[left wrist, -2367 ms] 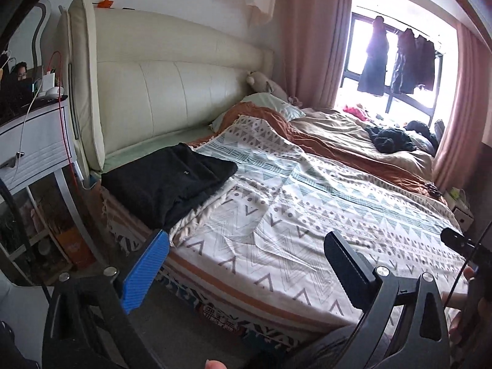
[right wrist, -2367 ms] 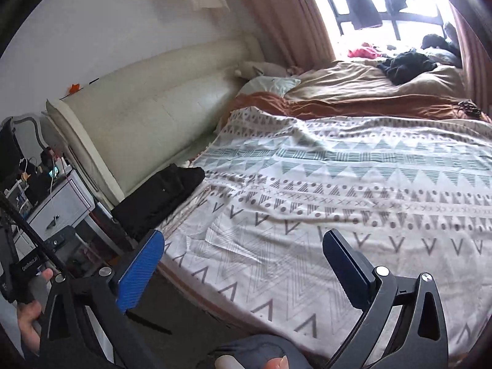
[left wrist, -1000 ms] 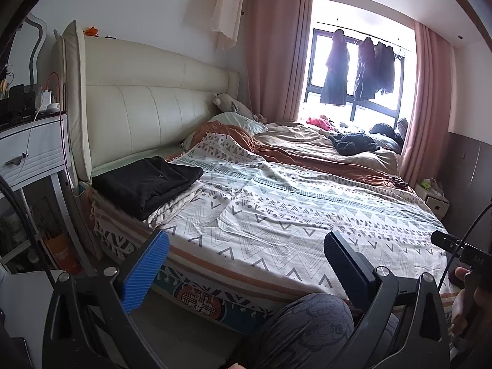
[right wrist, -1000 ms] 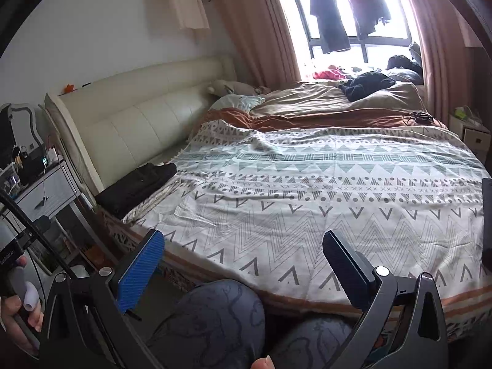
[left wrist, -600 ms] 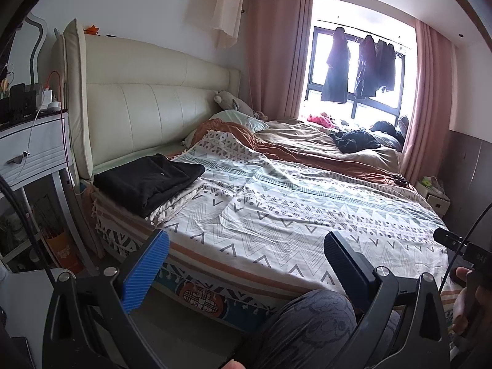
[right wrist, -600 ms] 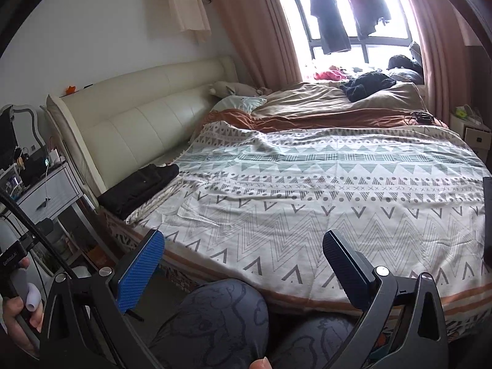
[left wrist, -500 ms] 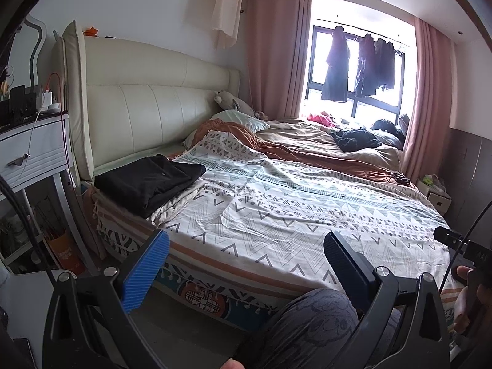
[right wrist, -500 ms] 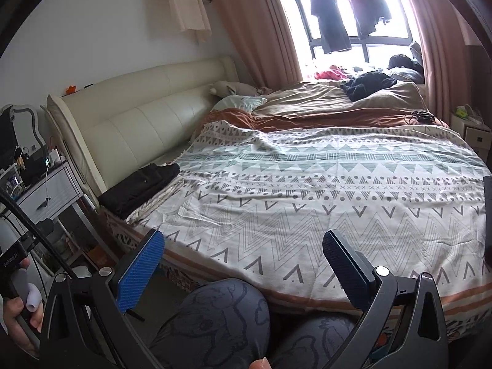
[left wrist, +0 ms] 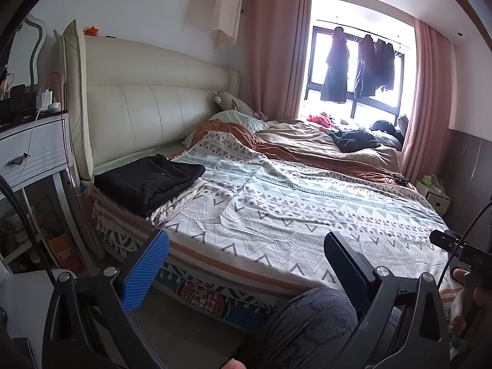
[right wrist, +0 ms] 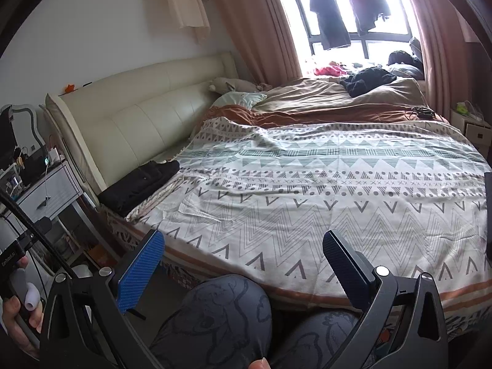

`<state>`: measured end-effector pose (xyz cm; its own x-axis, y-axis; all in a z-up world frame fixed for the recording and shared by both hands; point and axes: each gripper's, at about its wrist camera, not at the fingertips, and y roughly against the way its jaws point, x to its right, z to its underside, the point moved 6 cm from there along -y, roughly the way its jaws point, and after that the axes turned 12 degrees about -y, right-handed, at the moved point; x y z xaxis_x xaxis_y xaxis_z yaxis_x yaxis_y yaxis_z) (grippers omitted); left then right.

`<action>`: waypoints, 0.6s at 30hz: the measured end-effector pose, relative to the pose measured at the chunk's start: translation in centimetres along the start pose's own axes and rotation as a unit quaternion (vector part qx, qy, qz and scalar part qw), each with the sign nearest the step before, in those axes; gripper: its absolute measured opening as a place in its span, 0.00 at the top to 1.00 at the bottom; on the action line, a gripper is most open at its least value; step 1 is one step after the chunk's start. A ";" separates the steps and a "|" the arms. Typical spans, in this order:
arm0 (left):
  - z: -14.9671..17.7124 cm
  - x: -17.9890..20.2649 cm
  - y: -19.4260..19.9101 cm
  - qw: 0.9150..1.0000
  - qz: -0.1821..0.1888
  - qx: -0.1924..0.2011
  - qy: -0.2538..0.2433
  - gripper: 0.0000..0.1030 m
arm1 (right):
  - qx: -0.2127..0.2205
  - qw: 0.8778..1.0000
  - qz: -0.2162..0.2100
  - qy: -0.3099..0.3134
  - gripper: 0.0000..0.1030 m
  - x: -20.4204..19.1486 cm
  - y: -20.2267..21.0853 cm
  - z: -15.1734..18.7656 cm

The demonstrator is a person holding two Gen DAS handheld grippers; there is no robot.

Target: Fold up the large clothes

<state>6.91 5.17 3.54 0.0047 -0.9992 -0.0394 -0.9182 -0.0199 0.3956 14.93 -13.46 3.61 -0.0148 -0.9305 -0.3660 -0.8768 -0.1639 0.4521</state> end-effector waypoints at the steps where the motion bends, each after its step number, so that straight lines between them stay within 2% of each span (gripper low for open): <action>1: 0.0 0.1 0.1 1.000 -0.001 0.001 -0.004 0.00 | 0.000 1.000 0.001 -0.001 0.00 0.0 0.0 0.1; 5: 0.2 0.6 0.5 1.000 -0.007 0.001 -0.017 0.00 | 0.000 1.000 0.010 -0.009 0.00 0.4 0.3 0.2; 10: 0.6 0.7 0.5 1.000 0.009 -0.006 -0.018 0.00 | 0.004 1.000 0.015 -0.010 0.00 0.6 1.1 0.1; 18: 0.6 0.6 1.8 1.000 0.016 0.008 -0.012 0.00 | 0.008 1.000 0.020 -0.011 0.00 0.4 2.1 0.8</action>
<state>5.00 4.57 3.65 -0.0351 -0.9982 -0.0493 -0.9238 0.0136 0.3825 12.67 -13.91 3.75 -0.0592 -0.9289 -0.3657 -0.8828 -0.1223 0.4536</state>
